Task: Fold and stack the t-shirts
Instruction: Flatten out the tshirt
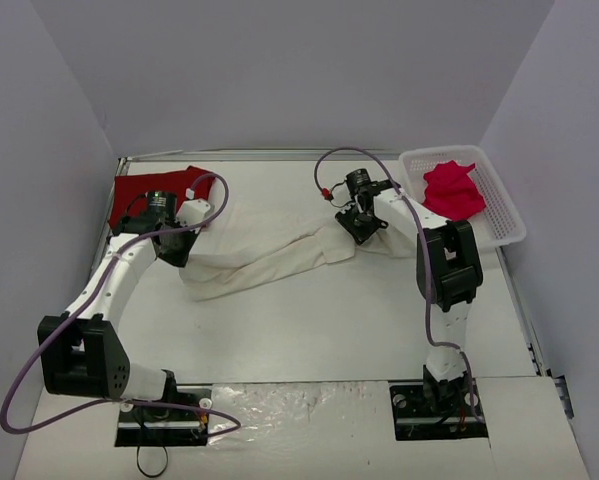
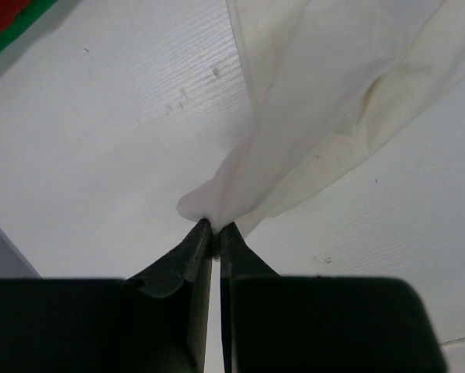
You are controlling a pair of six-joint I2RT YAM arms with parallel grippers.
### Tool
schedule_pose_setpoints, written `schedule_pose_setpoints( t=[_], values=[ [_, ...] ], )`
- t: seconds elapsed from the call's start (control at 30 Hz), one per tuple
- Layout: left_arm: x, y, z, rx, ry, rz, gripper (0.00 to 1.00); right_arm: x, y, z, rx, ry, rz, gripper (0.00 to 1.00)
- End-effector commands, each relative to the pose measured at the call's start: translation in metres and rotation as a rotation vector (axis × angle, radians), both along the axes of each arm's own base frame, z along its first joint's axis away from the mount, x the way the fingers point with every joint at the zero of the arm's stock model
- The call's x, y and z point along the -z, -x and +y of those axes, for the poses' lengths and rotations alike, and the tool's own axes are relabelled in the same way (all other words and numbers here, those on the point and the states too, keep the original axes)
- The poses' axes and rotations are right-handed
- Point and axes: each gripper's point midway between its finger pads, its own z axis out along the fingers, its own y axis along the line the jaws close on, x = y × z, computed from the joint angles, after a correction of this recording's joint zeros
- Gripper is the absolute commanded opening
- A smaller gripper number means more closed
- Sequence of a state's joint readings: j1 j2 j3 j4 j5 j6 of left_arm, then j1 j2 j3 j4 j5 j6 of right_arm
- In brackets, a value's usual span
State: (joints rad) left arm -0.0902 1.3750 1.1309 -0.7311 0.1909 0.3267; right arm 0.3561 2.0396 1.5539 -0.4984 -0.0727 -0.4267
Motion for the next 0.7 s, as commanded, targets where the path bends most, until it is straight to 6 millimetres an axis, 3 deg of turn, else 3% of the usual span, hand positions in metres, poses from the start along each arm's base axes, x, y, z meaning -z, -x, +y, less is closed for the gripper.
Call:
schedule_pose_setpoints(
  t=[0.0, 0.2, 0.37, 0.67],
  values=[
    [-0.002, 0.001, 0.001, 0.001, 0.007, -0.012, 0.03, -0.002, -0.001, 0.005, -0.015, 0.007, 0.018, 0.27],
    [0.0, 0.001, 0.001, 0.0, 0.005, -0.009, 0.02, -0.001, -0.01, 0.008, -0.017, 0.019, 0.004, 0.27],
    [0.001, -0.001, 0.0, 0.002, 0.008, -0.004, 0.02, -0.013, -0.021, 0.012, -0.012, 0.017, -0.037, 0.28],
    [0.006, 0.0, 0.001, 0.004, 0.004, 0.008, 0.02, 0.005, -0.025, 0.016, -0.015, 0.029, -0.007, 0.28]
  ],
)
